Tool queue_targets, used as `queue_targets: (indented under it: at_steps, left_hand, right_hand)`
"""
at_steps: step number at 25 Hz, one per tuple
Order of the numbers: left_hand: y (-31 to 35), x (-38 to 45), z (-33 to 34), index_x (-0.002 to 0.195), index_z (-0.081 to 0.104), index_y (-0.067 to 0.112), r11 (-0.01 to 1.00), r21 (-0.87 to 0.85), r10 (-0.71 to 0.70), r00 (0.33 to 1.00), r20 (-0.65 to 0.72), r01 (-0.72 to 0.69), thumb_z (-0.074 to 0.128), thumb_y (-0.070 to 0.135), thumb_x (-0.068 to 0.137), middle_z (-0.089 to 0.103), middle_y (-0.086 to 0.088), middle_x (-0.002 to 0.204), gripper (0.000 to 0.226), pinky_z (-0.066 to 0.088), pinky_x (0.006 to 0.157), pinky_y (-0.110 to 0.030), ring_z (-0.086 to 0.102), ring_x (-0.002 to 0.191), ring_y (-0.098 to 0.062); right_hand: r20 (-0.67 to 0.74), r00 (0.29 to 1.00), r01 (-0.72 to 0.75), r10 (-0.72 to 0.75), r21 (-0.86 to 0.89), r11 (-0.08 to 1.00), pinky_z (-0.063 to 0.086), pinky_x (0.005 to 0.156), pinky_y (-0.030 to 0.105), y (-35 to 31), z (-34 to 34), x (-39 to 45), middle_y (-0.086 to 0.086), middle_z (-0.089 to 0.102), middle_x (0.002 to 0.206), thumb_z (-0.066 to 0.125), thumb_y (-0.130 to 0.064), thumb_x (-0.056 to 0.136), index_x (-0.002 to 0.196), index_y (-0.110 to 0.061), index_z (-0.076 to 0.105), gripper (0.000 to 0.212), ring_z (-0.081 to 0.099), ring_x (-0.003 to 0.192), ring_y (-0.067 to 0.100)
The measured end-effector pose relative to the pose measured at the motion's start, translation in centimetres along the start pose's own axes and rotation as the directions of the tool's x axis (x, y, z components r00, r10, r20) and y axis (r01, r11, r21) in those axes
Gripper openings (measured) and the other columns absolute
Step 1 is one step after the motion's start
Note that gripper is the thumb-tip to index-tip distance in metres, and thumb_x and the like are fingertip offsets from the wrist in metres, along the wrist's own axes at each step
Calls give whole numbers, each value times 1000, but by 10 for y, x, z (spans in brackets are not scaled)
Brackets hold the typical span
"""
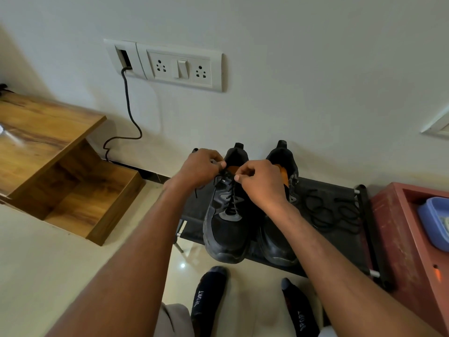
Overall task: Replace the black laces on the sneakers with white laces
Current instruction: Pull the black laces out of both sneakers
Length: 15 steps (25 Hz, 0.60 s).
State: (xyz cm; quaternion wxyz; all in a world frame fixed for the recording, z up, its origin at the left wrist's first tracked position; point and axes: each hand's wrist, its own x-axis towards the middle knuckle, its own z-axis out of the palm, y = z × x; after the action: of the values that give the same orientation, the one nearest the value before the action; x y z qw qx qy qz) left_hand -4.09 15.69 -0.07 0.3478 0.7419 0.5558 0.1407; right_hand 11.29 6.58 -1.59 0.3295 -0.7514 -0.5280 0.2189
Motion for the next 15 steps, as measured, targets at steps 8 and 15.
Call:
queue_targets:
  at_steps: [8, 15]
  left_hand:
    - [2, -2, -2, 98, 75, 15, 985, -172, 13, 996, 91, 3, 59, 15, 103, 76, -9, 77, 17, 60, 77, -33, 71, 68, -19]
    - [5, -2, 2, 96, 80, 27, 995, -38, 94, 990, 103, -91, 65, 18, 99, 63, 18, 77, 18, 41, 70, -21, 55, 74, -1]
  right_hand:
    - [-73, 942, -209, 327, 634, 745, 48, 52, 24, -21, -19, 2, -1, 67, 73, 53, -11, 100, 105, -16, 67, 16, 64, 59, 10]
    - [-442, 889, -271, 117, -303, 913, 46, 94, 49, 6, -50, -4, 2, 55, 118, 72, -11, 85, 109, -22, 65, 27, 52, 112, 27]
